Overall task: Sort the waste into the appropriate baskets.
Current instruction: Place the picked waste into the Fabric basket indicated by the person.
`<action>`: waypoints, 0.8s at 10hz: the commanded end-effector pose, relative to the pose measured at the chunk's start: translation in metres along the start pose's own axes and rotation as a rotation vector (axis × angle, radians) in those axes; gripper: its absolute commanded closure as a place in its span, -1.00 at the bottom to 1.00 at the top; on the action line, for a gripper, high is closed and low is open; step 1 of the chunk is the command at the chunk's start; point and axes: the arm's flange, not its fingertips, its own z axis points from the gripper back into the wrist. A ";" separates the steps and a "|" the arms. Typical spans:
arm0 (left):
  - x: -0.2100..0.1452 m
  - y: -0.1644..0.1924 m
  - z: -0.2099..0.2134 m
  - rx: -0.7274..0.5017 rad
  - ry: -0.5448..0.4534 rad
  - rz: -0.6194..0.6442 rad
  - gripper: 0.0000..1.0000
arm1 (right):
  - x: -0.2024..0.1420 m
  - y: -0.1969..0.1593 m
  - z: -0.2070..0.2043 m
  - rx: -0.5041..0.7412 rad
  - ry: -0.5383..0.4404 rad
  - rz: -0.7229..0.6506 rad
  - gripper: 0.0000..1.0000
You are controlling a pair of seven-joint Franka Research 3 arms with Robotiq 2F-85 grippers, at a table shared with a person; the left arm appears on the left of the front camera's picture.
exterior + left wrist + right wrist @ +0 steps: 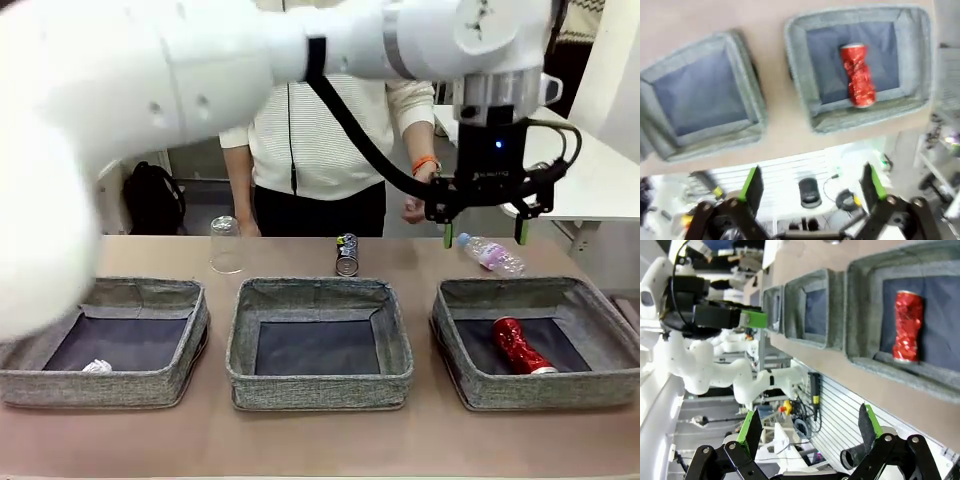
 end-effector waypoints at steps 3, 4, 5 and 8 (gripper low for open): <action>-0.057 0.143 -0.006 -0.144 -0.020 0.227 -1.00 | 0.063 0.034 -0.053 0.085 0.048 0.026 -1.00; -0.057 0.174 0.011 -0.221 0.014 0.230 -1.00 | 0.074 0.043 -0.072 0.100 0.058 0.027 -1.00; -0.059 0.205 0.031 -0.303 0.047 0.212 -1.00 | 0.081 0.051 -0.090 0.110 0.064 0.029 -1.00; -0.062 0.303 0.082 -0.583 0.141 0.007 -1.00 | 0.087 0.085 -0.158 0.238 0.016 -0.112 -1.00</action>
